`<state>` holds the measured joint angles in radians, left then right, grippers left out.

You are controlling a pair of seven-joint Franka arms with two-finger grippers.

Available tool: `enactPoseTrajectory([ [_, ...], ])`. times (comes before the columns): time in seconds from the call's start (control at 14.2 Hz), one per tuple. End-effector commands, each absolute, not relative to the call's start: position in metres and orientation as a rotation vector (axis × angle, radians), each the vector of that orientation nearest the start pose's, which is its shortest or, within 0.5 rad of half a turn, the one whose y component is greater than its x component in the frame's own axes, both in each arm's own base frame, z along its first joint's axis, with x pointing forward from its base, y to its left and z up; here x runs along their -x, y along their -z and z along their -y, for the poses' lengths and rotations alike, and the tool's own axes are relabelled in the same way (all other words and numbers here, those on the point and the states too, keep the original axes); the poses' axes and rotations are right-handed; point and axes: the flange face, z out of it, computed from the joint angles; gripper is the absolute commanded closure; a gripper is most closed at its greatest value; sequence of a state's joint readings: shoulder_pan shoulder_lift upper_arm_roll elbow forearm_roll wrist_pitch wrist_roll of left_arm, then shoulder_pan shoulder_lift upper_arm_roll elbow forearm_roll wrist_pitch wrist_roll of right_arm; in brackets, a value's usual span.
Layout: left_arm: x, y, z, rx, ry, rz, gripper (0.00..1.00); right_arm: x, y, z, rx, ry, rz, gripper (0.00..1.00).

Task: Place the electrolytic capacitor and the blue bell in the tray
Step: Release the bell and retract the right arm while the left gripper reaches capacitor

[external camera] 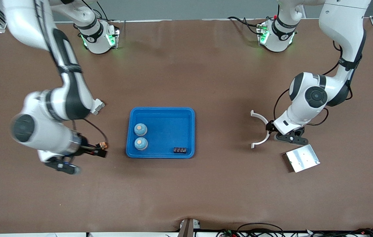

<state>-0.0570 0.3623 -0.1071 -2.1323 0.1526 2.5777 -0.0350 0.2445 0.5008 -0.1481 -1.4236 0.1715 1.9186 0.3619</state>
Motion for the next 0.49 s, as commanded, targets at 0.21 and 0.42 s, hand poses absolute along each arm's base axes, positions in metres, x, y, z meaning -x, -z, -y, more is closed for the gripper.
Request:
enactPoseTrajectory([
  [0.21,-0.554,-0.226,0.07,3.079,0.159,-0.36,0.0,-0.642,-0.532,0.033,3.083,0.001,-0.248,0.0],
  [0.42,-0.554,-0.213,0.064,3.088,0.159,-0.341,0.0,-0.609,-0.579,0.063,3.111,-0.02,-0.19,0.0],
])
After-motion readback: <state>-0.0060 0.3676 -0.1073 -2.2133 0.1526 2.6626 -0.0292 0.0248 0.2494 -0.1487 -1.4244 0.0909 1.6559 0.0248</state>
